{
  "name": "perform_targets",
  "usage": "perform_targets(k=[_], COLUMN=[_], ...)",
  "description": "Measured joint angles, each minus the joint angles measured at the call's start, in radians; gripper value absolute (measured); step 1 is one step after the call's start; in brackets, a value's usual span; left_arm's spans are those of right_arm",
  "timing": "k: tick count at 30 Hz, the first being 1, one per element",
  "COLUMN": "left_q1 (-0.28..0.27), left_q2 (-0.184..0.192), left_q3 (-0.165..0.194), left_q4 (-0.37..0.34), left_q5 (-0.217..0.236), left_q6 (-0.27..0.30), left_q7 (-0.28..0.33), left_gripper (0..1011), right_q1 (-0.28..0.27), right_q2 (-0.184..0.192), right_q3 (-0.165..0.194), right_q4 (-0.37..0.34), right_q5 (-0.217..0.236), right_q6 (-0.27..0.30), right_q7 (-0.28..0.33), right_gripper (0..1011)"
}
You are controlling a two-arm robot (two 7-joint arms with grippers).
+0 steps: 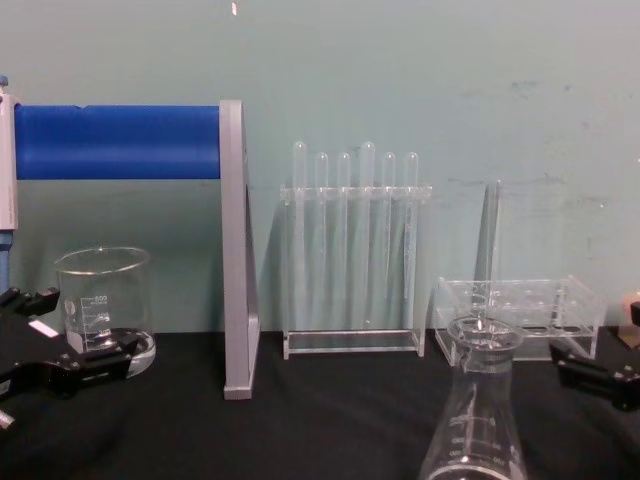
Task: Grasp the erlenmeyer flask with one hand, shake it three times, then place it back.
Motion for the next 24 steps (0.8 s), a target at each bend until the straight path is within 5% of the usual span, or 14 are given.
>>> perform_targets(k=[24], left_q1=[0.000], left_q2=[0.000], left_q3=[0.000], left_q4=[0.000], left_q5=[0.000], left_q6=[0.000], left_q7=[0.000], left_gripper=[1001], right_q1=[0.000], right_q2=[0.000], right_q3=[0.000], right_q4=[0.000], right_q5=[-0.001], right_q6=[0.002], right_q7=[0.001], right_gripper=[1000])
